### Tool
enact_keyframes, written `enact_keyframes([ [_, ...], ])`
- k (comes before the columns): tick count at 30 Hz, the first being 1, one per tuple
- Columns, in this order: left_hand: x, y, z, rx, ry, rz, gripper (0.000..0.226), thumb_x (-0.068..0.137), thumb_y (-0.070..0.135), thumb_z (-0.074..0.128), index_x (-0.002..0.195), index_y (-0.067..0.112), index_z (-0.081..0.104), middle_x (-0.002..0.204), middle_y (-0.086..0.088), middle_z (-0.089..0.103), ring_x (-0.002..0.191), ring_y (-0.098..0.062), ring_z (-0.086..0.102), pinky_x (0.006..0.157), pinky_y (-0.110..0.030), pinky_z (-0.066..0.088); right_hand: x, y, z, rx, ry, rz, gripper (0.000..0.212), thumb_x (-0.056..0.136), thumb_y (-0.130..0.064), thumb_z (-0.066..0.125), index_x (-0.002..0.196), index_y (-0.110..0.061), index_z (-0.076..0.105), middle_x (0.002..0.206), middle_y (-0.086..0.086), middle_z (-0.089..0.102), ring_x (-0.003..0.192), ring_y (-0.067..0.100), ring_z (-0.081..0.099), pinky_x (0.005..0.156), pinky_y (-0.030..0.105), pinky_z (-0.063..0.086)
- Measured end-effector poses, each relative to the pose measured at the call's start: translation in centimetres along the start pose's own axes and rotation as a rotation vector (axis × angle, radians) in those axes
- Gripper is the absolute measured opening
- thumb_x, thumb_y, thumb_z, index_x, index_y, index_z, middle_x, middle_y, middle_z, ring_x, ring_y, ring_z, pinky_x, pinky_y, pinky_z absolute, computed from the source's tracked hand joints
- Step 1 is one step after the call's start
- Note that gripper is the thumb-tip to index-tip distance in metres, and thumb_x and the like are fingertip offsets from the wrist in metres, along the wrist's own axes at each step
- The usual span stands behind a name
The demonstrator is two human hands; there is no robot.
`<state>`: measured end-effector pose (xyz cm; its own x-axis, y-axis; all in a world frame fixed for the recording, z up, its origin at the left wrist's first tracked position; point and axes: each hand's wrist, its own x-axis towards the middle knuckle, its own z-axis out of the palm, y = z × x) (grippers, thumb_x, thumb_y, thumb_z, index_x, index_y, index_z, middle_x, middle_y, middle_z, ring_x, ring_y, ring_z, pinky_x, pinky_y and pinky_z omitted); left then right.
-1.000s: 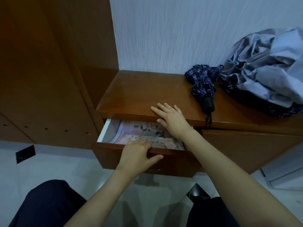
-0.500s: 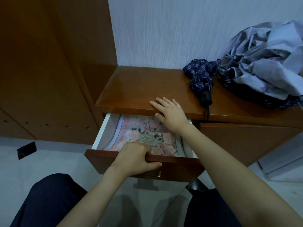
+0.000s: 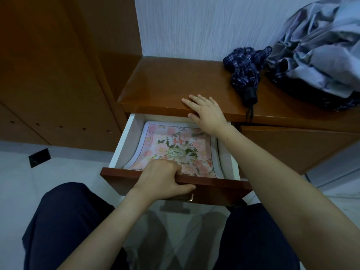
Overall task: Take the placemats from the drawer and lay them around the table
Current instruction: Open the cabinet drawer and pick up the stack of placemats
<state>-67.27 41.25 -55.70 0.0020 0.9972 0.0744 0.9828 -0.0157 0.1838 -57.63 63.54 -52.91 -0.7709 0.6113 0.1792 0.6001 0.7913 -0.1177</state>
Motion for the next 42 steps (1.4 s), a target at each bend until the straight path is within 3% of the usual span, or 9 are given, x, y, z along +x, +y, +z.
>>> enact_keyframes([
  [4,-1.3,0.4,0.0,-0.023,-0.006,0.002,0.059,0.066,0.081,0.044,0.06,0.023,0.053,0.057,0.009,0.051,0.053,-0.007,0.047,0.05,-0.024,0.035,0.1,0.0,-0.1,0.012,0.001,0.0,0.052,0.101,-0.035,0.043,0.15,-0.036,0.025,0.158,-0.002,0.025,0.146,0.023,0.019,0.118,0.045,0.009],
  [8,-3.0,0.9,0.2,-0.04,-0.019,0.003,0.059,0.065,0.081,0.047,0.058,0.022,0.05,0.053,0.008,0.049,0.05,-0.007,0.045,0.048,-0.023,0.027,0.1,0.0,0.2,-0.006,0.008,0.0,0.052,0.101,-0.036,0.043,0.15,-0.036,0.025,0.158,-0.002,0.026,0.146,0.023,0.02,0.118,0.046,0.011],
  [18,-4.1,1.9,0.4,-0.055,-0.05,-0.011,0.06,0.062,0.081,0.044,0.058,0.022,0.05,0.054,0.008,0.05,0.051,-0.007,0.046,0.047,-0.023,0.027,0.2,0.2,0.2,-0.01,-0.002,-0.002,0.053,0.1,-0.036,0.043,0.15,-0.036,0.026,0.158,-0.002,0.026,0.146,0.024,0.021,0.118,0.047,0.011],
  [23,-3.6,1.4,-0.1,-0.096,-0.129,0.03,0.062,0.063,0.084,0.045,0.059,0.022,0.048,0.054,0.008,0.049,0.051,-0.008,0.045,0.048,-0.023,0.026,0.3,0.2,0.5,-0.027,0.011,-0.013,0.052,0.101,-0.037,0.042,0.15,-0.035,0.026,0.157,-0.001,0.028,0.145,0.025,0.022,0.118,0.047,0.012],
  [29,-2.1,0.4,0.0,-0.251,-0.241,0.011,0.072,0.073,0.082,0.037,0.059,0.014,0.057,0.055,-0.005,0.056,0.052,-0.014,0.051,0.049,-0.023,0.033,0.0,-0.2,0.4,-0.042,0.035,-0.002,0.052,0.101,-0.034,0.041,0.151,-0.033,0.026,0.157,0.0,0.027,0.146,0.025,0.021,0.118,0.045,0.012],
  [36,-0.2,-0.5,-0.4,-0.339,-0.396,0.045,0.057,0.086,0.059,0.051,0.053,0.012,0.052,0.05,-0.007,0.04,0.044,-0.013,0.036,0.051,-0.034,0.035,-0.3,-0.7,0.7,-0.02,0.033,0.018,0.054,0.101,-0.033,0.041,0.152,-0.03,0.024,0.159,0.002,0.024,0.147,0.026,0.017,0.119,0.046,0.009],
  [39,0.6,-0.8,-0.3,-0.355,-0.452,0.059,0.046,0.082,0.054,0.059,0.057,0.015,0.056,0.055,-0.006,0.051,0.048,-0.01,0.042,0.053,-0.035,0.04,-0.4,-0.4,0.5,-0.002,0.029,0.004,0.056,0.1,-0.029,0.044,0.152,-0.031,0.023,0.159,0.001,0.023,0.147,0.026,0.017,0.118,0.046,0.008],
  [42,1.2,-1.4,-0.2,-0.384,-0.498,0.073,0.025,0.077,0.047,0.068,0.067,0.024,0.064,0.064,0.007,0.061,0.06,-0.007,0.054,0.06,-0.031,0.047,-0.5,-0.4,0.4,-0.022,0.009,0.0,0.06,0.099,-0.028,0.046,0.152,-0.031,0.02,0.16,0.001,0.021,0.147,0.027,0.015,0.118,0.046,0.007],
])
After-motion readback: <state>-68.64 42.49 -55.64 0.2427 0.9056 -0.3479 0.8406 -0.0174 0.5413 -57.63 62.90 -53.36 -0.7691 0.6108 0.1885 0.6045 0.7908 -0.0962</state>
